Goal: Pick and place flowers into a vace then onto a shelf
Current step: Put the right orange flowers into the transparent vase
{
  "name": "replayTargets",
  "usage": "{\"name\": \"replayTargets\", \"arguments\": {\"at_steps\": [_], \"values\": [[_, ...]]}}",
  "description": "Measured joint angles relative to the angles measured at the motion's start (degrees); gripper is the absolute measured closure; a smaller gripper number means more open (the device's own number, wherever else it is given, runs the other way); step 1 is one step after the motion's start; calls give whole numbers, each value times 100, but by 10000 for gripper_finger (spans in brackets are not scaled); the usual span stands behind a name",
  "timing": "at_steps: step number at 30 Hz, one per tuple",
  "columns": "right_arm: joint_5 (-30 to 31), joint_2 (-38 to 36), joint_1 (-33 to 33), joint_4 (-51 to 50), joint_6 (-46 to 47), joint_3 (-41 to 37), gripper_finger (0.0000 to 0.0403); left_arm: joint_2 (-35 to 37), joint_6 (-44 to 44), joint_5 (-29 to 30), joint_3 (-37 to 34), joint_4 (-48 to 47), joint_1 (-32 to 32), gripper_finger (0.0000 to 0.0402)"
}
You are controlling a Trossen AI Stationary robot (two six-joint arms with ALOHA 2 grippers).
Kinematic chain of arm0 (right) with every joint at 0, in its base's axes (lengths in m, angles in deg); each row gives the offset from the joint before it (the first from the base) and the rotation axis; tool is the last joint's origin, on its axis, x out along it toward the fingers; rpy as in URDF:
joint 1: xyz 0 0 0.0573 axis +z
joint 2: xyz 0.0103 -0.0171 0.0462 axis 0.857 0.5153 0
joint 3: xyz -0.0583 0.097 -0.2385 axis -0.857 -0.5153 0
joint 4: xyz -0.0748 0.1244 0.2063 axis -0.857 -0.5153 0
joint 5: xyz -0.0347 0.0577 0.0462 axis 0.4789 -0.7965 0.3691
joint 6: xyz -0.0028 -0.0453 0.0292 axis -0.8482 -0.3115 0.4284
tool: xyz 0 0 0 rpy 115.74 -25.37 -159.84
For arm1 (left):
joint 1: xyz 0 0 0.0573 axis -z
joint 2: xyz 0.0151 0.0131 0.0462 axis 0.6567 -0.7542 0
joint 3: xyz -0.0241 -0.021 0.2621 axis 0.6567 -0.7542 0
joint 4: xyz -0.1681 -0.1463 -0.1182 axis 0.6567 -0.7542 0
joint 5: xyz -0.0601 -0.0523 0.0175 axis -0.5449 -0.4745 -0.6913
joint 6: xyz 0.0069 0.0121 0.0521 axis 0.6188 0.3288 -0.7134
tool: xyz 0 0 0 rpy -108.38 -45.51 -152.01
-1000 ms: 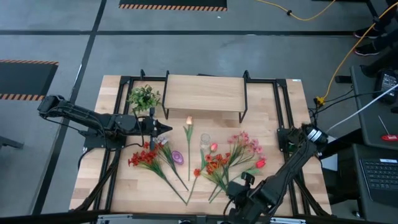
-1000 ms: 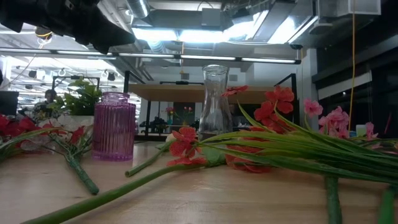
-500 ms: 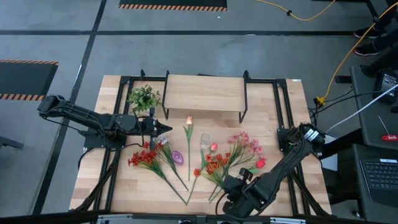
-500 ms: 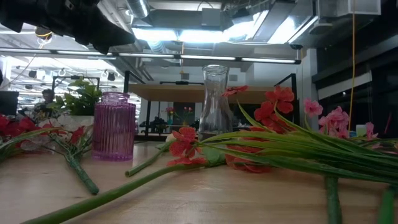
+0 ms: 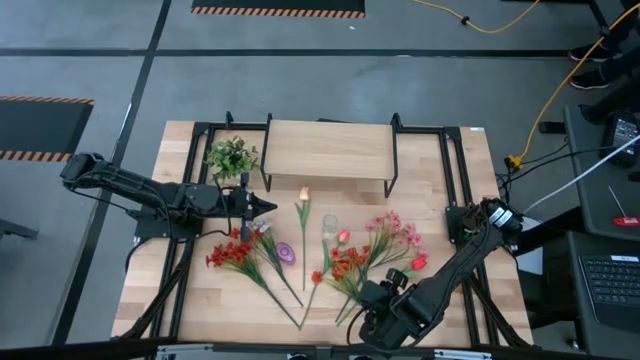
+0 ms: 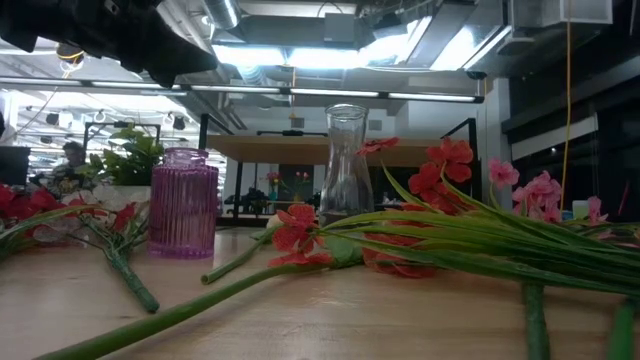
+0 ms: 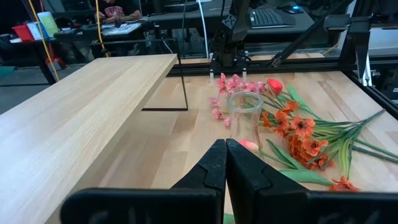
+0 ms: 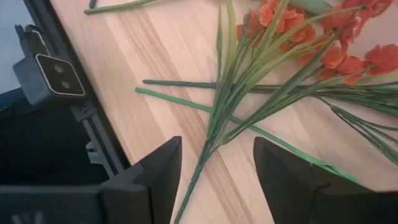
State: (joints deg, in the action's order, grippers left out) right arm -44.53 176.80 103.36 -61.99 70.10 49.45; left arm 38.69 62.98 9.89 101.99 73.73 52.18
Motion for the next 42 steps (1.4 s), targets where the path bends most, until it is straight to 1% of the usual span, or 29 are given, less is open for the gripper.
{"name": "replayTargets", "arguments": {"at_steps": [6,10,13,19,22,28,32,42], "values": [[35,48,40,20,11,0,202,0,34,-2,0,-3,2,398],[-160,238,55,44,7,-6,202,-4,336,-118,1,-53,2,398],[-279,334,54,66,9,-5,202,-4,334,-220,0,-68,2,398],[-316,454,-39,104,130,-11,202,-4,315,-219,0,-70,2,398],[-458,460,-107,312,186,-159,202,-4,310,-219,0,-70,0,398],[-1204,476,-257,1072,168,-747,202,-4,299,-216,0,-111,2,398],[-1272,474,-346,1314,160,-1050,202,-4,299,-216,0,-111,2,398],[-1431,474,-443,1728,15,-1414,202,-4,299,-215,0,-111,1,398]]}}
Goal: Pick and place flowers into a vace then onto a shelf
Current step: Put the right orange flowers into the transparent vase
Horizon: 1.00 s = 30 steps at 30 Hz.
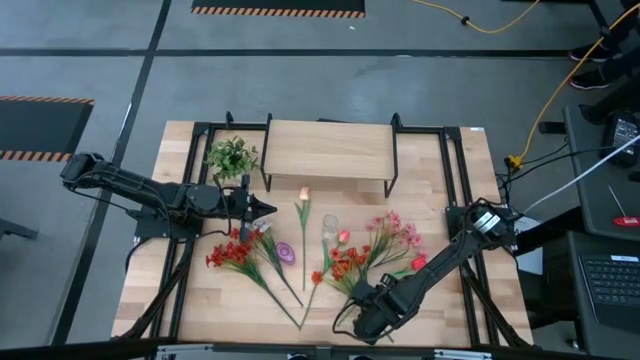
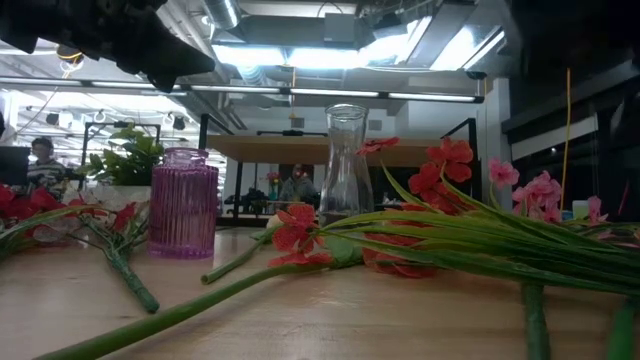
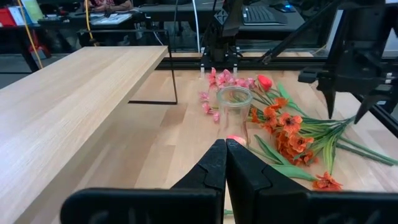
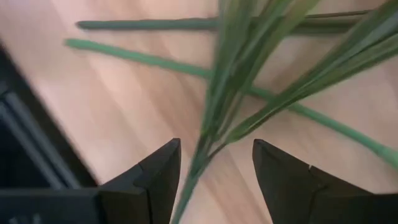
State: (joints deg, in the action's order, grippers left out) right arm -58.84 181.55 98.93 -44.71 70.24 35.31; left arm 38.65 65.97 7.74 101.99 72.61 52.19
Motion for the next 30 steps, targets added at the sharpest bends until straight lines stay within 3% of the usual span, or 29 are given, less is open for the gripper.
{"name": "replayTargets", "arguments": {"at_steps": [9,25,30], "values": [[-41,-24,-173,966,-204,-439,202,0,0,1,0,-2,0,398],[85,-22,-245,877,-143,-466,202,0,0,1,0,-17,0,398],[116,-17,-256,838,-143,-468,227,0,0,1,0,-19,0,398]]}}
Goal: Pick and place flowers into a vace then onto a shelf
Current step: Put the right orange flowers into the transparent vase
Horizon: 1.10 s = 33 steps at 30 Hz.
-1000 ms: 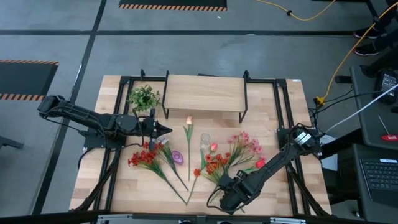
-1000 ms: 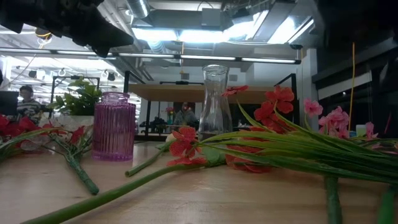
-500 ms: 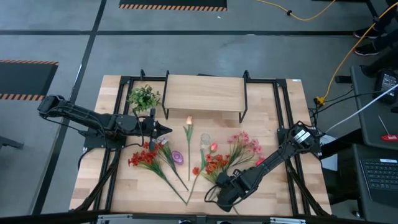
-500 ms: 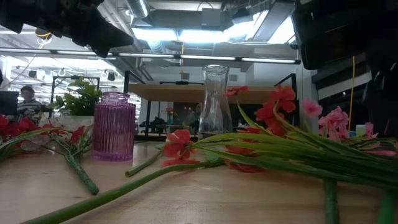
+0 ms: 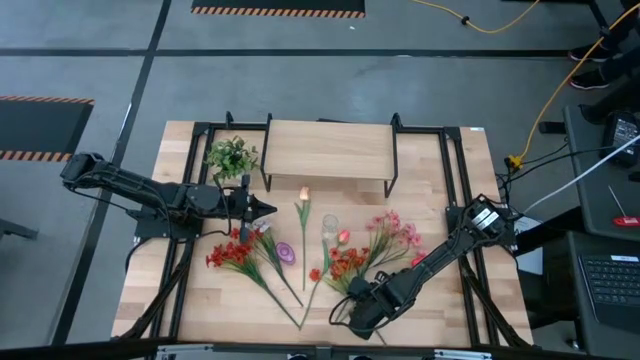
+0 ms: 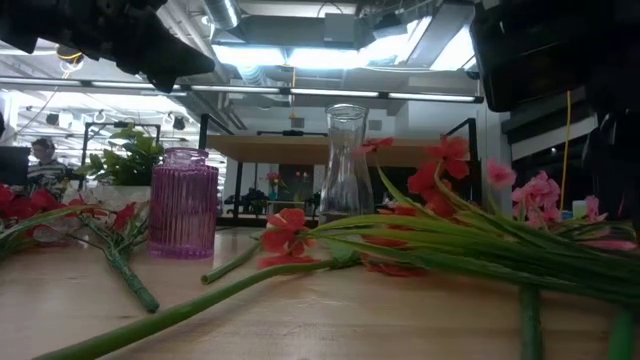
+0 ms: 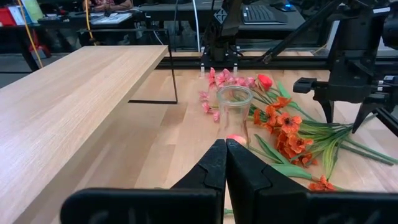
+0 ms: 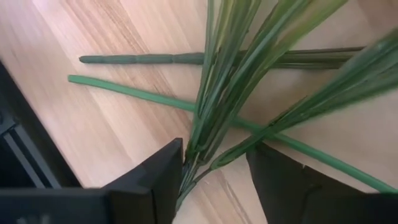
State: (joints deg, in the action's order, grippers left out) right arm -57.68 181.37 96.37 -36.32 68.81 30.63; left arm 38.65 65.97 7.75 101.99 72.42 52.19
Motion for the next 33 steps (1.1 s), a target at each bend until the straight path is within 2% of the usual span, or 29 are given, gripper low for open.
{"name": "replayTargets", "arguments": {"at_steps": [4,11,17,22,33], "values": [[1,0,-7,-87,2,-4,275,0,0,0,0,1,-1,398],[-7,4,-13,-302,132,6,386,0,0,1,0,0,1,398],[-33,4,-17,-325,104,13,381,0,0,2,0,-1,-1,398],[-20,7,-17,-575,-300,187,396,0,0,1,0,-1,1,398],[620,11,-15,-1787,-349,842,396,0,0,0,0,-12,1,398]]}}
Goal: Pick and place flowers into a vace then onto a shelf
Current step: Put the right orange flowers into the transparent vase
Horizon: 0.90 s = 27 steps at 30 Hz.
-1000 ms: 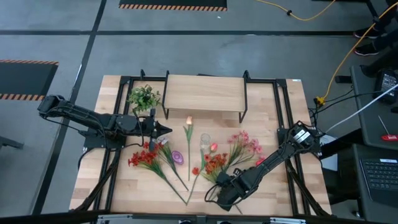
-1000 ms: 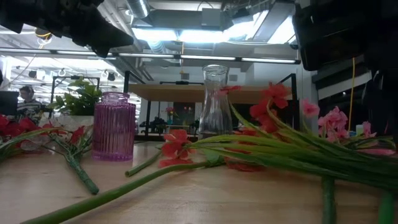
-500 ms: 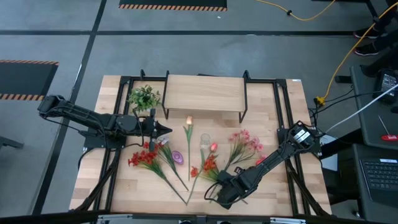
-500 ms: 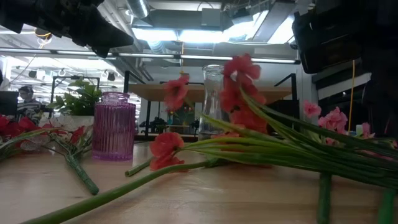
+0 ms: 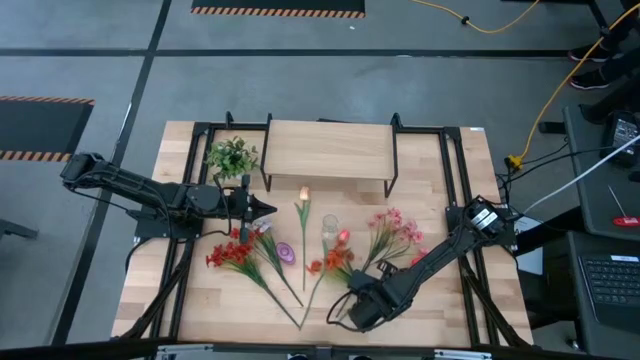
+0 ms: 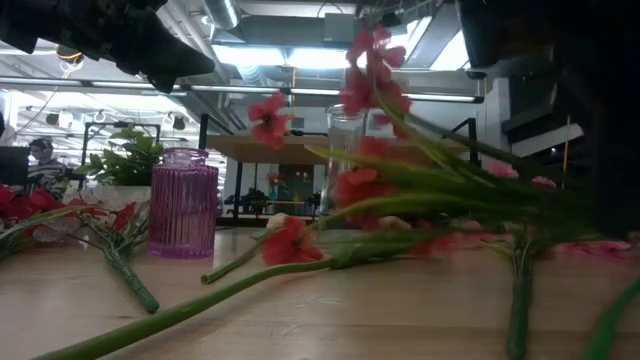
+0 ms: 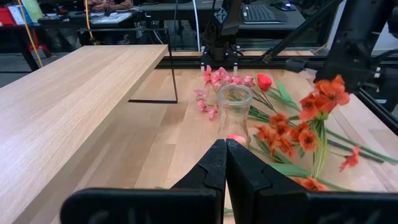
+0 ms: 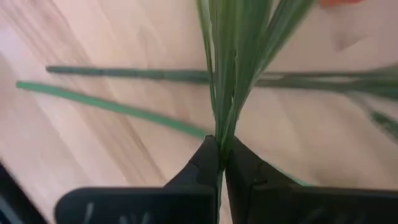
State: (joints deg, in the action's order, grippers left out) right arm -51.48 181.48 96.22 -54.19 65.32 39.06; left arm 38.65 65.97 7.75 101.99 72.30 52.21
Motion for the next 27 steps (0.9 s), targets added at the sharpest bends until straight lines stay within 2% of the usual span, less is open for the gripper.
{"name": "replayTargets", "arguments": {"at_steps": [6,12,27], "values": [[466,-7,68,-507,-290,406,394,0,0,1,0,-7,-2,398],[583,-151,138,-569,-867,597,395,0,0,0,0,-9,0,398],[1658,-1355,301,-761,-1670,478,396,0,-1,0,0,-11,0,398]]}}
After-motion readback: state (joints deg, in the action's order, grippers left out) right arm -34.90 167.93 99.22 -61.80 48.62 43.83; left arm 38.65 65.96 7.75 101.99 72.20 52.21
